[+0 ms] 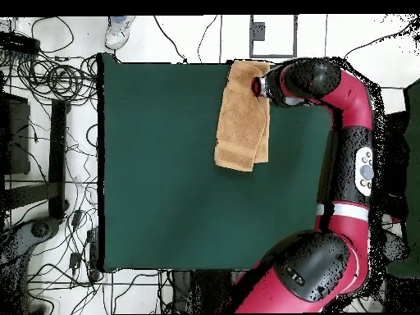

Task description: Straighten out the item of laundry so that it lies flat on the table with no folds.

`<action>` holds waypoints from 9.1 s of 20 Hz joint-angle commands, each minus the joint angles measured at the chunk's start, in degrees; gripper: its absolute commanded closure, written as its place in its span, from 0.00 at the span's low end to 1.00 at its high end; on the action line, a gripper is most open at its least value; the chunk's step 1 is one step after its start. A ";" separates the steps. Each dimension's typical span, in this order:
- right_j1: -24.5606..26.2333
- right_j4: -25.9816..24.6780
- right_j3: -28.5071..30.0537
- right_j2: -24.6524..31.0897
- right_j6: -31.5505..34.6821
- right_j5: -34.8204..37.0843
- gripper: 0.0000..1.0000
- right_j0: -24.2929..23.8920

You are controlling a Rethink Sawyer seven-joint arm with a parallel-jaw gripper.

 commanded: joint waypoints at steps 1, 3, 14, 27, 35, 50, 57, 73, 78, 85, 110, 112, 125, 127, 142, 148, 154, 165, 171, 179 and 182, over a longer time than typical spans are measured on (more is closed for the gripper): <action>0.61 4.49 10.40 -4.23 15.61 -1.78 1.00 3.20; 0.87 5.40 10.12 -4.59 15.21 -1.74 1.00 3.46; 1.27 10.62 10.34 -6.39 16.50 -0.16 1.00 4.02; 0.53 16.29 12.55 -10.02 19.05 -2.28 1.00 5.13; 0.28 19.08 13.46 -11.80 19.83 -3.11 1.00 5.65; -1.08 25.05 17.73 -14.92 23.10 -7.81 1.00 6.46; -1.59 27.28 19.11 -16.39 25.29 -10.43 1.00 6.79; -5.61 33.71 28.63 -19.93 34.36 -19.77 1.00 8.30; -7.43 33.46 27.13 -22.54 34.05 -17.97 1.00 10.73; -7.79 34.38 24.34 -24.32 34.48 -14.76 1.00 12.43; -12.01 46.29 41.40 -24.03 42.18 -34.98 1.00 11.30; -12.32 46.48 41.59 -24.29 42.14 -34.97 1.00 11.39; -13.72 48.41 43.30 -25.05 43.59 -36.72 1.00 13.40; -13.46 48.69 41.75 -25.63 43.55 -35.10 1.00 14.22; -13.10 50.03 43.94 -24.32 41.96 -40.70 1.00 13.68; -14.06 51.82 47.05 -23.52 43.59 -43.84 1.00 14.12; -14.03 53.38 47.09 -23.71 43.22 -43.36 1.00 14.16; -11.91 55.49 41.11 -25.70 43.25 -39.48 1.00 16.96; -9.28 57.01 32.46 -26.11 44.26 -34.81 1.00 19.91; -10.84 59.54 32.71 -26.42 46.51 -33.96 1.00 21.17; -10.60 60.22 33.30 -26.02 45.60 -35.06 1.00 20.93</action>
